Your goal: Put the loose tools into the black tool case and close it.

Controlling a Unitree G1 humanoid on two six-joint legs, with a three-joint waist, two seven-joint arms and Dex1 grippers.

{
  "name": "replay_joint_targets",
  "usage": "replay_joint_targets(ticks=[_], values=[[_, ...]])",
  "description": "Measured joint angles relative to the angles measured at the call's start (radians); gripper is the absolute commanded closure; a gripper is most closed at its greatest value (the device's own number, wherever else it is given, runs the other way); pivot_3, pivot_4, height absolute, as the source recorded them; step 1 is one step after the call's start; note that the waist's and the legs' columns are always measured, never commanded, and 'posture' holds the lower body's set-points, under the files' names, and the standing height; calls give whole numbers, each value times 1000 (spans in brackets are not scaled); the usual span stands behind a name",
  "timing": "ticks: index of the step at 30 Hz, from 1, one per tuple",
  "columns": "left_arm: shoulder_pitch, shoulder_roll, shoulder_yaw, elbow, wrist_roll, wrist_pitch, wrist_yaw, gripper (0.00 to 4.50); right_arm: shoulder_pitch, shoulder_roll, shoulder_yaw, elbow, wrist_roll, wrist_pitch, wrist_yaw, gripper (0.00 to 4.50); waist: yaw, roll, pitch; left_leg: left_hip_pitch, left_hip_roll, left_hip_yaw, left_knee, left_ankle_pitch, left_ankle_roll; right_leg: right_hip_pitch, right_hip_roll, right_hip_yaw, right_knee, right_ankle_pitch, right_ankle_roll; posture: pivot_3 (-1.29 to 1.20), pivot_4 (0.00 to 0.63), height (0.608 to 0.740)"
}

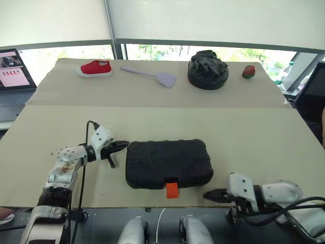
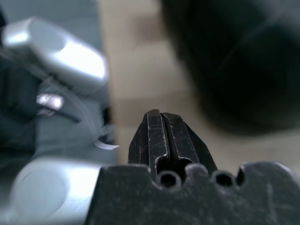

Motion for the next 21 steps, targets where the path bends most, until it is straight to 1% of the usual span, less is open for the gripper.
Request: replay_joint_targets(ticks=[5, 10, 13, 14, 18, 21], values=[[10, 0, 7, -4, -19, 16, -29, 4427, -81, 76, 56, 58, -97, -6, -12, 4500, -4, -1, 0, 1, 1, 0, 0, 0, 0, 0, 0, 0, 0, 0, 0, 0, 150, 740], [94, 6, 63, -72, -74, 66, -23, 4427, -202, 198, 95, 191, -206, -99, -47, 4500, -22, -1, -1, 2, 2, 0, 0, 0, 0, 0, 1, 0, 2, 0, 0, 0, 150, 740], [170, 23, 109, -147, -118, 126, -17, 4427, -284, 268, 90, 303, -251, -132, -99, 4500, -29, -1, -1, 2, 2, 0, -1, 0, -1, -1, 1, 1, 3, 0, -1, 0, 150, 740], [217, 32, 129, -200, -144, 150, -22, 4427, -318, 287, 91, 350, -271, -156, -112, 4500, -32, -1, 0, 2, 2, 1, -1, 1, -1, -2, 1, 2, 3, 0, -1, 0, 150, 740], [351, 55, 150, -364, -212, 196, -53, 4427, -422, 319, 79, 520, -326, -260, -145, 4500, -22, -1, 0, 0, 2, 1, -3, 1, -1, -3, -1, 2, 2, 0, -1, 0, 150, 740], [377, 76, 169, -406, -218, 201, -50, 4427, -459, 348, 79, 586, -344, -304, -160, 4500, -18, -1, 0, 0, 1, 0, -3, 1, -1, -3, -1, 1, 1, 0, -1, 0, 150, 740]])
